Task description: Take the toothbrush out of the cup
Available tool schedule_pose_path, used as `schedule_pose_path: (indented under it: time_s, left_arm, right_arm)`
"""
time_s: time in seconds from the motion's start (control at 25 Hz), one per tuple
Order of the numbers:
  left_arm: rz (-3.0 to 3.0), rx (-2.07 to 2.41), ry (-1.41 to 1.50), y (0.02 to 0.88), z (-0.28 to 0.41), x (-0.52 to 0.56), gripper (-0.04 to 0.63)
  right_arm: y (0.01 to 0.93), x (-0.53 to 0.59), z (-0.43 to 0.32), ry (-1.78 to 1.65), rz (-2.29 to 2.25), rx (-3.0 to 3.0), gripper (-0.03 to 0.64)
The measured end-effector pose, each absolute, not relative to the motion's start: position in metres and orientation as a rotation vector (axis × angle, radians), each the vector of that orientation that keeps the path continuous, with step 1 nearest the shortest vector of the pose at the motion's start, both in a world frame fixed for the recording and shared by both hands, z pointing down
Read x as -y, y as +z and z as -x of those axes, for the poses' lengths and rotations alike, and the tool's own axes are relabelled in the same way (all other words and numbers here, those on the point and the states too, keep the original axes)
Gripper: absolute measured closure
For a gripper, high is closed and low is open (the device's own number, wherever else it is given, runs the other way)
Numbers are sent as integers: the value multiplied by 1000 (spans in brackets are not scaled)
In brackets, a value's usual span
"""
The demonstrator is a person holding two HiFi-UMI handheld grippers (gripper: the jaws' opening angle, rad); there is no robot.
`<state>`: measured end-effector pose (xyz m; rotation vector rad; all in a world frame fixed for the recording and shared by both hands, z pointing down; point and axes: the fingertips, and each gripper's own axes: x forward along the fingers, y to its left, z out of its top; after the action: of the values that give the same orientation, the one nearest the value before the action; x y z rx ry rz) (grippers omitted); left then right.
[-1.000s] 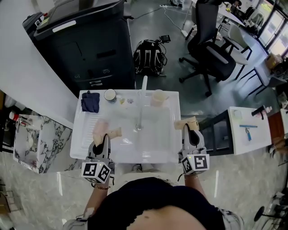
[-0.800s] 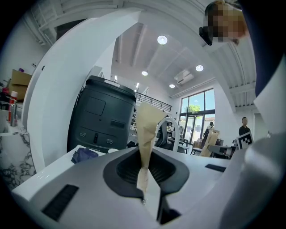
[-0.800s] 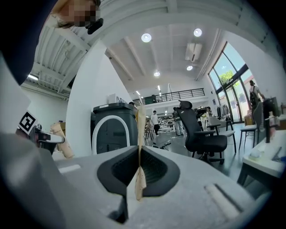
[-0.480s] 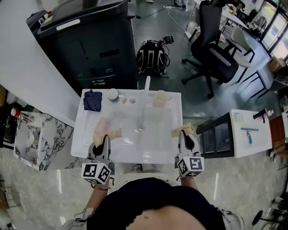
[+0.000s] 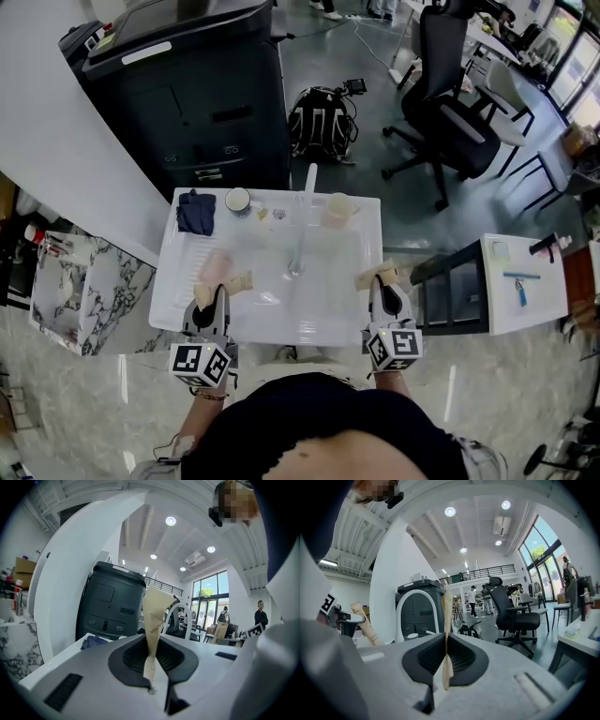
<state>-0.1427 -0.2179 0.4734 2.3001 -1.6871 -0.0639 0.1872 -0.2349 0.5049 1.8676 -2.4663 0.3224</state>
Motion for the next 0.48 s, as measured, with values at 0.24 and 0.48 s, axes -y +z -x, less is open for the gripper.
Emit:
schedule_pose_path:
  time_s: [0.24,0.48]
  left_arm:
    - [-2299,1691,-52,476,143,219,563]
    - [-2312,1680,-42,479,138,222,563]
  right_arm:
    - [504,239,-185,302,-1843,2485,607]
    - [508,240,-186,322,-1853,2469,607]
